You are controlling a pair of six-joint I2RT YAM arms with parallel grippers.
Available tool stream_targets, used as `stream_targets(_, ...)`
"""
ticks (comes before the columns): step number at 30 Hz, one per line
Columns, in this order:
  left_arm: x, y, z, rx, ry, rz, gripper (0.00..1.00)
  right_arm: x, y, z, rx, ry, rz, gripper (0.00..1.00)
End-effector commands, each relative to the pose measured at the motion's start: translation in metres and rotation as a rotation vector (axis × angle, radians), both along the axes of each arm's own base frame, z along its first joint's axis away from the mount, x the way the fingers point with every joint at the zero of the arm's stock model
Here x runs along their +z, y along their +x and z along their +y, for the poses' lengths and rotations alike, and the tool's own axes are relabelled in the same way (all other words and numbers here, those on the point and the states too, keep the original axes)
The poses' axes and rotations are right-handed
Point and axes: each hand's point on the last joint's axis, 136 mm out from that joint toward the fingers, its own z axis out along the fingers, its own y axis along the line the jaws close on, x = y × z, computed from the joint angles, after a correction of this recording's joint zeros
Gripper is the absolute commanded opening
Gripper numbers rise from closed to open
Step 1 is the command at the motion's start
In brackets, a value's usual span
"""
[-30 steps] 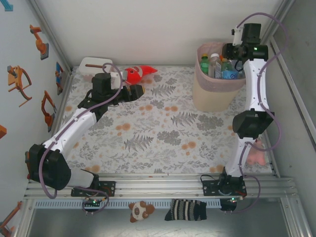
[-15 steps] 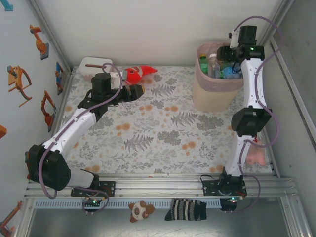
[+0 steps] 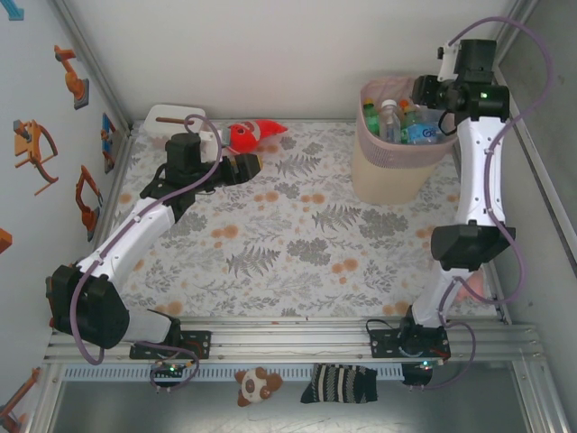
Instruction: Put the plastic bottles in the bin
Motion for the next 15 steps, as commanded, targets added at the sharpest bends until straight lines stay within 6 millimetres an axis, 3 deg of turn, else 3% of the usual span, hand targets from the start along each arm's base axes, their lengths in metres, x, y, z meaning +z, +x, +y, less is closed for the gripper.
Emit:
stream_targets(1,0.015,0.003,0.003,0.001,0.005,-0.048,0.72,-0.024,-0.008,0.002,-0.011,0.007,0.078,0.46)
stream_targets(11,0.013,0.005,0.001,0.000,-0.003,-0.040,0.72,-0.090,0.010,0.003,-0.004,0.016,0.194,0.39)
stream_targets(15,0.013,0.004,0.002,0.002,-0.002,-0.040,0.72,-0.099,0.012,0.005,-0.001,0.034,0.217,0.37)
